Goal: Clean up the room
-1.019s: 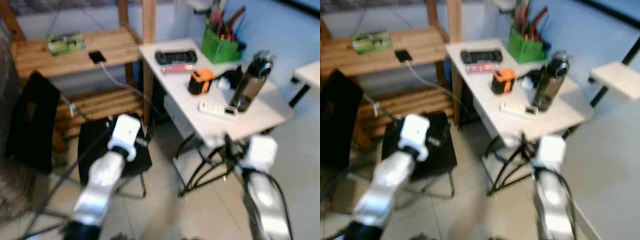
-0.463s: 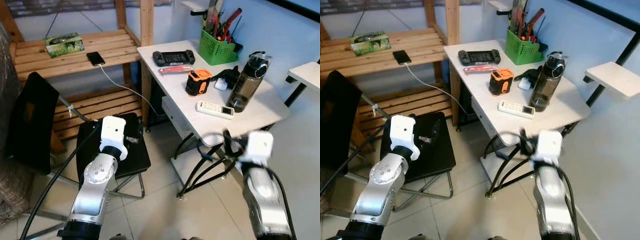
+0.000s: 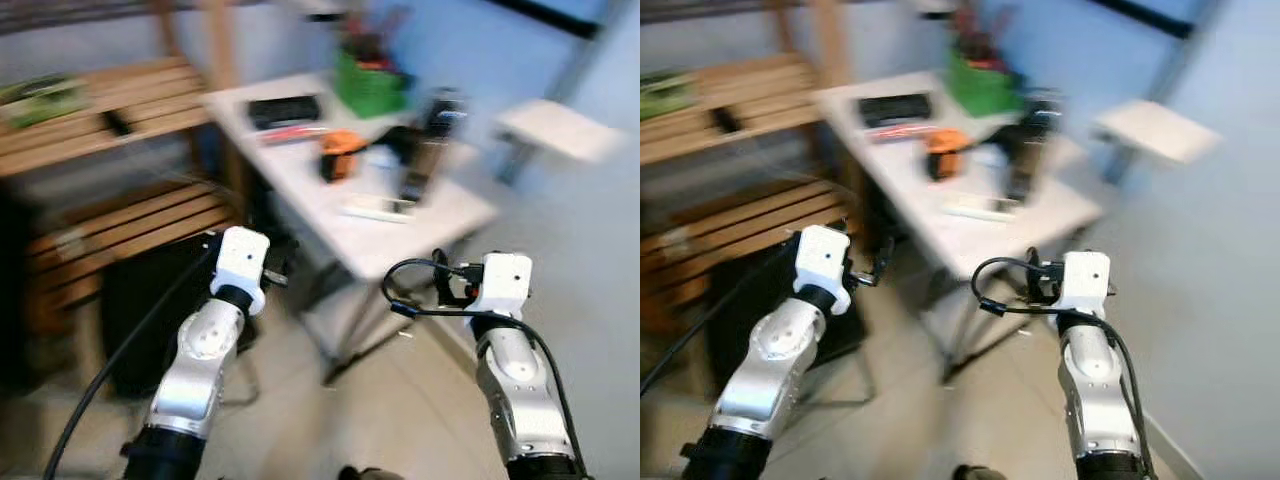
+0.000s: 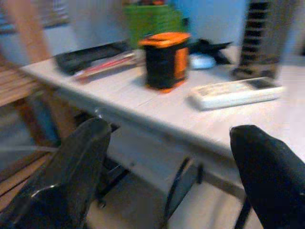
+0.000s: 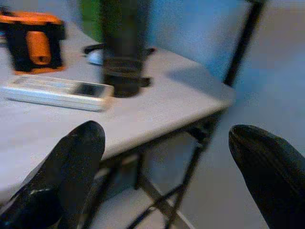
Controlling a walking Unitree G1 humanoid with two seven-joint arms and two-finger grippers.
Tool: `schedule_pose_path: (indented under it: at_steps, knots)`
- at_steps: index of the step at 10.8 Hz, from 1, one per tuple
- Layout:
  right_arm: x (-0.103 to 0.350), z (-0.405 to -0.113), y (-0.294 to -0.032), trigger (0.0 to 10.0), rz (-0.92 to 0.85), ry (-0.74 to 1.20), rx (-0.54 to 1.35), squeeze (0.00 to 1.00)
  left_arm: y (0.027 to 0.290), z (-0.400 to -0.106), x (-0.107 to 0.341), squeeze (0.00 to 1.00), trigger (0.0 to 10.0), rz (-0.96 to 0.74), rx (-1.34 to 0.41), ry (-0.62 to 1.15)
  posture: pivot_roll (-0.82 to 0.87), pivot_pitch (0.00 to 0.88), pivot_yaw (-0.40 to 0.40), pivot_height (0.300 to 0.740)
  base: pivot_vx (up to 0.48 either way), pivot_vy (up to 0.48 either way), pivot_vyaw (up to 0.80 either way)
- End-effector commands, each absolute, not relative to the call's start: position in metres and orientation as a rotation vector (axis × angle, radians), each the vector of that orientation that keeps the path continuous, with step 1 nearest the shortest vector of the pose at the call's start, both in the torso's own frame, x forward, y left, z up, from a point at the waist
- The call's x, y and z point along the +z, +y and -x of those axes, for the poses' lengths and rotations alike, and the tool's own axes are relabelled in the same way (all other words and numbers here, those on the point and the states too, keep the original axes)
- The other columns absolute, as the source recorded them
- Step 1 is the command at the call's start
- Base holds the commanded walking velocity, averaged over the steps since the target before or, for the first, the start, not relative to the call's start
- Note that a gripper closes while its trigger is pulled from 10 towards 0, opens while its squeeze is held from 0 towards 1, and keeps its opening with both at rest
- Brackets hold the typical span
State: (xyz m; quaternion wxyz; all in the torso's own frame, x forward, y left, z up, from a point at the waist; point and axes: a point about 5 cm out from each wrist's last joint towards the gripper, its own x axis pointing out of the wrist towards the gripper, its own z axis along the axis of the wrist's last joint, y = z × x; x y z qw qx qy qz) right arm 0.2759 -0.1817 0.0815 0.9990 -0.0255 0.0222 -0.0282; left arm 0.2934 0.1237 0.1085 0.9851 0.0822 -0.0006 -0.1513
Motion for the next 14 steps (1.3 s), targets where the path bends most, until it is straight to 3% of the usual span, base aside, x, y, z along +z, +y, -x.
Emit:
schedule_pose_path:
  at_steps: [1, 3, 6, 8, 12, 14]
  knots:
    - [0.080, -0.275, -0.186, 10.0, 0.057, 0.048, -0.062, 0.00, 0.111, -0.295, 0.107, 0.00, 10.0, -0.160, -0.373, 0.005, 0.12, 0.000, -0.023, 0.740, 0.000, 0.000, -0.72]
    - [0.079, -0.272, -0.188, 10.0, 0.063, 0.043, -0.067, 0.00, 0.108, -0.298, 0.109, 0.00, 10.0, -0.164, -0.407, -0.012, 0.11, 0.000, -0.005, 0.740, 0.000, 0.000, -0.74]
    - [0.076, -0.271, -0.189, 10.0, 0.060, 0.050, -0.086, 0.00, 0.101, -0.299, 0.110, 0.00, 10.0, -0.171, -0.456, -0.020, 0.10, 0.000, 0.009, 0.740, 0.000, -0.467, -0.74]
    - [0.073, -0.265, -0.190, 10.0, 0.075, 0.052, -0.089, 0.00, 0.106, -0.299, 0.106, 0.00, 10.0, -0.150, -0.456, -0.010, 0.09, 0.000, 0.011, 0.740, 0.000, 0.000, -0.74]
    - [0.061, -0.230, -0.202, 10.0, 0.097, 0.096, -0.078, 0.00, 0.123, -0.264, 0.090, 0.00, 10.0, -0.063, -0.502, 0.030, 0.10, 0.000, -0.016, 0.740, 0.000, 0.114, -0.74]
    - [0.066, -0.243, -0.200, 10.0, 0.105, 0.089, -0.048, 0.00, 0.128, -0.266, 0.087, 0.00, 10.0, -0.046, -0.520, 0.044, 0.10, 0.000, -0.033, 0.740, 0.000, 0.450, -0.73]
